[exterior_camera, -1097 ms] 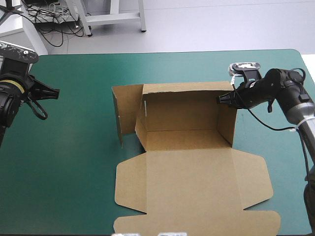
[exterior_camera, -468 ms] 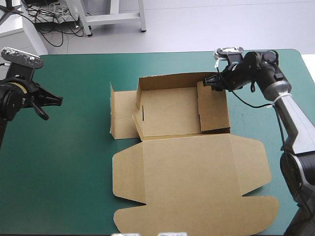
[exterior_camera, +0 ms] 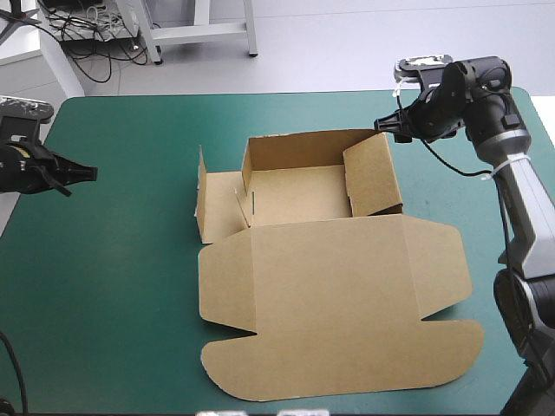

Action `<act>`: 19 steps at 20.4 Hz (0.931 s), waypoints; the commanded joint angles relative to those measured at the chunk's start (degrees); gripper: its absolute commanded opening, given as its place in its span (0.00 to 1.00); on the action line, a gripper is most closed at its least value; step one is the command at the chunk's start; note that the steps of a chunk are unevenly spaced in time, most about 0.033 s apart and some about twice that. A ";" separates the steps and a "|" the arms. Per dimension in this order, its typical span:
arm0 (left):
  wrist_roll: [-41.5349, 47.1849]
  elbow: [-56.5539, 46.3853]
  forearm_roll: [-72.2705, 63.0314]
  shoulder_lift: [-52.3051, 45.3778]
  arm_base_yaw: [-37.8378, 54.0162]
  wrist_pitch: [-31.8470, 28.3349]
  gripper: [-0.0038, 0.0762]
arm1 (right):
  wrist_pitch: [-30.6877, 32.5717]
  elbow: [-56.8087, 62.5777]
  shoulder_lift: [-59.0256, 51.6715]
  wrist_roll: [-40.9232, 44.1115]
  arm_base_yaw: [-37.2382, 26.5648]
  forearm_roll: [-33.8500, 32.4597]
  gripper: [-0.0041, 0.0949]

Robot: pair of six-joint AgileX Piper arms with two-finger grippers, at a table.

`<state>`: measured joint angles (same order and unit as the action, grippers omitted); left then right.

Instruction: Fold the box

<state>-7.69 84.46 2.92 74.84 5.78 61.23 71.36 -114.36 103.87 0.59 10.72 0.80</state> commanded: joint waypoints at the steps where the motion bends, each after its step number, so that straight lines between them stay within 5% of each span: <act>1: -2.03 1.40 -5.50 -0.99 4.22 -2.24 0.04 | 0.50 -1.19 -3.01 0.10 -0.34 2.39 0.55; 15: -5.01 1.27 -10.65 0.52 6.47 1.53 0.04 | 0.50 -1.19 14.00 0.00 -0.34 8.73 0.54; 18: -5.01 1.27 -10.65 0.52 6.47 0.84 0.04 | 0.50 -1.19 14.40 0.00 -0.34 8.73 0.35; 19: -5.01 1.27 -10.65 0.52 6.47 0.50 0.04 | 0.50 -1.19 14.51 0.00 -0.34 8.89 0.17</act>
<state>-12.60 84.18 -6.89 76.74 12.31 64.70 70.94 -114.14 121.53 0.79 10.72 9.09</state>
